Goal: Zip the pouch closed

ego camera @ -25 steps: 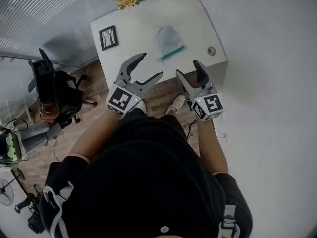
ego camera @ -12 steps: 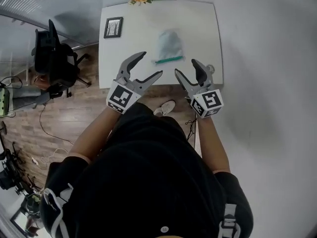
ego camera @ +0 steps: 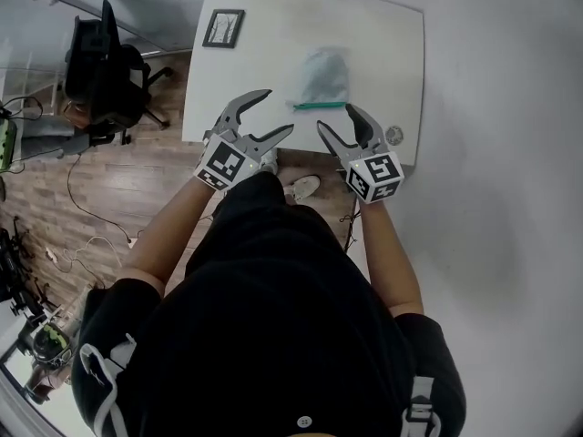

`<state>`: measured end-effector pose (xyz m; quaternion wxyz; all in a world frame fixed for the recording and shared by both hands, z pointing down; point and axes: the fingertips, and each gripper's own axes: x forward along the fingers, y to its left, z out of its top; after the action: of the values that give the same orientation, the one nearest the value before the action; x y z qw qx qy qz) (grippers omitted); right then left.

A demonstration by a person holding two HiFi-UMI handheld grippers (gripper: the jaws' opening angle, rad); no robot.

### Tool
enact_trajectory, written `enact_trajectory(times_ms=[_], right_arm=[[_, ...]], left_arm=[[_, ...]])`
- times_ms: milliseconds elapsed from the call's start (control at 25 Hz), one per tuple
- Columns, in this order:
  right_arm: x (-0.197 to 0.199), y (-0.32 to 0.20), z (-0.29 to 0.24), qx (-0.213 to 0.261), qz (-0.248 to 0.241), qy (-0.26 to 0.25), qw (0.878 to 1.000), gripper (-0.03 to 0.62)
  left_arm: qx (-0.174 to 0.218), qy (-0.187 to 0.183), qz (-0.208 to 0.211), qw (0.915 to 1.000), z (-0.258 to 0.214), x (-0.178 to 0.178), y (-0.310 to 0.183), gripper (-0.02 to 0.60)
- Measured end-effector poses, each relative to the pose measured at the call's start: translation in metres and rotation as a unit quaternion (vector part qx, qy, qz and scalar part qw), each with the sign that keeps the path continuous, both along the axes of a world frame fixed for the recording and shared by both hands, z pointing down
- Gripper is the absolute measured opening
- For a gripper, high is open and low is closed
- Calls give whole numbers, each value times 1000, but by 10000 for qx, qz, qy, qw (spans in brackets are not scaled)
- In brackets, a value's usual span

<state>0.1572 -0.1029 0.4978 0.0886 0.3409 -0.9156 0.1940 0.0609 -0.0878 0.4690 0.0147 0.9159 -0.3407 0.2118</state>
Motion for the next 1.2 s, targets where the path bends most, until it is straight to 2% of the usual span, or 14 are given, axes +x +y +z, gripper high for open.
enact_trajectory(times_ms=[160,440,600,720,1200], right_arm=[[-18,-8,22,-231,-68,96,9997,325],[-47,-13,68,-693,-185,406,9966,324],[-56,-11,94,-966,-255,604,9932,318],[-59,-9,113,-1151,-238,715,9905,310],[-57,-8,136,-1462,47,811,9859,307]], left_arm=[[-330,-274,155,9990,38,-11,-10,325],[-667,-816,977,9896,90,-10,-20,325],[-935,-1138,1425,9788,122,-6,-25,320],[-1153,-1303,1659,9707,146,-4,-28,286],[-1678,-2077,2221,9378,226,-5,-29,232]])
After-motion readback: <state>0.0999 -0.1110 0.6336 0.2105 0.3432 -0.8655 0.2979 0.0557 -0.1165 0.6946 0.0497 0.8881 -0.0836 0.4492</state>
